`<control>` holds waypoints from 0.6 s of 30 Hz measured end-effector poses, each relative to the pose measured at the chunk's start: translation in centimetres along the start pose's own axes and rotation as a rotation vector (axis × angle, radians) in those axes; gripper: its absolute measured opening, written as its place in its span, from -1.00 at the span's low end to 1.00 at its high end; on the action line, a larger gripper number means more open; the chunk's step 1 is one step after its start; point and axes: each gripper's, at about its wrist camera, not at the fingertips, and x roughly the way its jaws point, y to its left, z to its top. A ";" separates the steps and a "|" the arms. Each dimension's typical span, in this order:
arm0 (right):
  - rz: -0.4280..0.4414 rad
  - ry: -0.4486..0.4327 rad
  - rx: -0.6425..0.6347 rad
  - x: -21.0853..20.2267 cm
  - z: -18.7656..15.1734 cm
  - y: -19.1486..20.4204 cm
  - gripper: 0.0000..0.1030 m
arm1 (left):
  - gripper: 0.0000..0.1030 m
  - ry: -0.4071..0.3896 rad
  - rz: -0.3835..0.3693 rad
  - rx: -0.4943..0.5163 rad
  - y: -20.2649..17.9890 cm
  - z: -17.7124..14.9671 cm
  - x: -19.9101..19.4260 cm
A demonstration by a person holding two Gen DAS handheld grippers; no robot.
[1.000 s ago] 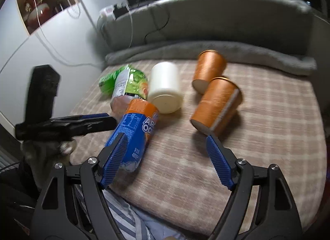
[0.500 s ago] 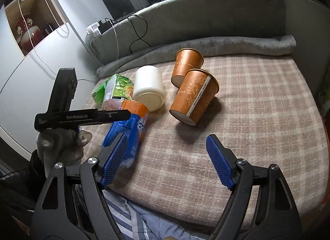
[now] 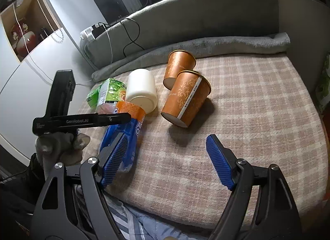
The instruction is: Flip cup upright
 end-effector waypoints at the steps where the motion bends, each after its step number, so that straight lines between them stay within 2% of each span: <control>1: -0.003 -0.002 -0.002 0.0 0.0 0.0 0.57 | 0.22 -0.013 0.003 0.016 -0.3 -0.2 -0.4; 12: -0.018 -0.027 -0.011 -0.7 0.1 0.6 0.57 | 0.20 -0.162 0.063 0.156 -3.7 -1.1 -3.3; 18: -0.031 -0.043 -0.015 -1.1 0.1 0.8 0.57 | 0.19 -0.214 0.102 0.206 -4.8 -1.3 -3.8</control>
